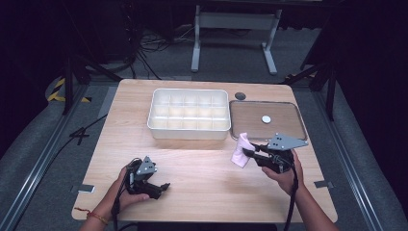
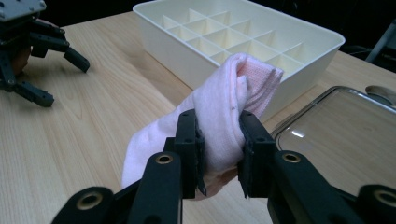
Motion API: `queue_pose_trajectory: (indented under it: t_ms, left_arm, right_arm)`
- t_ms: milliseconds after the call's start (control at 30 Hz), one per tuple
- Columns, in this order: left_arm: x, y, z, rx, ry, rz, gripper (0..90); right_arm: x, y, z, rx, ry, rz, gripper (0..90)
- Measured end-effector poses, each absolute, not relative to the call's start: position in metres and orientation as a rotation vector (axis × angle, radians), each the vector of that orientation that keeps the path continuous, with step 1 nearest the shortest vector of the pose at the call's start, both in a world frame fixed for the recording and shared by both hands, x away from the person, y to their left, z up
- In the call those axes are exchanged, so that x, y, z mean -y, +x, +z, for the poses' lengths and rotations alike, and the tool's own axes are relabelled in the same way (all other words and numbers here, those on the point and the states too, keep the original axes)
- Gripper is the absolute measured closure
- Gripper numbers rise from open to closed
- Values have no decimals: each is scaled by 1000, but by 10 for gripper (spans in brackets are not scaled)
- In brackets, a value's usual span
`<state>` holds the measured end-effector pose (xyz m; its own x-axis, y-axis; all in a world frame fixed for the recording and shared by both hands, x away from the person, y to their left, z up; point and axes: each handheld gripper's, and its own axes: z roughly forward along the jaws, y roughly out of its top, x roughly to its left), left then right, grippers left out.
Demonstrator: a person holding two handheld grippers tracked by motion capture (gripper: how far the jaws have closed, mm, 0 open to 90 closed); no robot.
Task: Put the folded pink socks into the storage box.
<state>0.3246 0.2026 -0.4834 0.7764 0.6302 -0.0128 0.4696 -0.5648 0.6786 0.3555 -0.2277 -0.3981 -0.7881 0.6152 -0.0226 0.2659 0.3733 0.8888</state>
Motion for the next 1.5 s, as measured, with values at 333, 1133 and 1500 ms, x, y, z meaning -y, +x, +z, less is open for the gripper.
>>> queue_pose_trajectory:
  t_ms: [333,1133,1500]
  left_arm:
    - [-203,325,-483,-811,2278,306,82]
    - [-203,325,-484,-815,2275,302,82]
    - [-203,325,-483,-813,2277,303,82]
  right_arm:
    - [227,361,-380,-2237,739,1376,725]
    - [211,392,-355,-2190,689,1321,724]
    - [200,408,-350,-2187,681,1286,723]
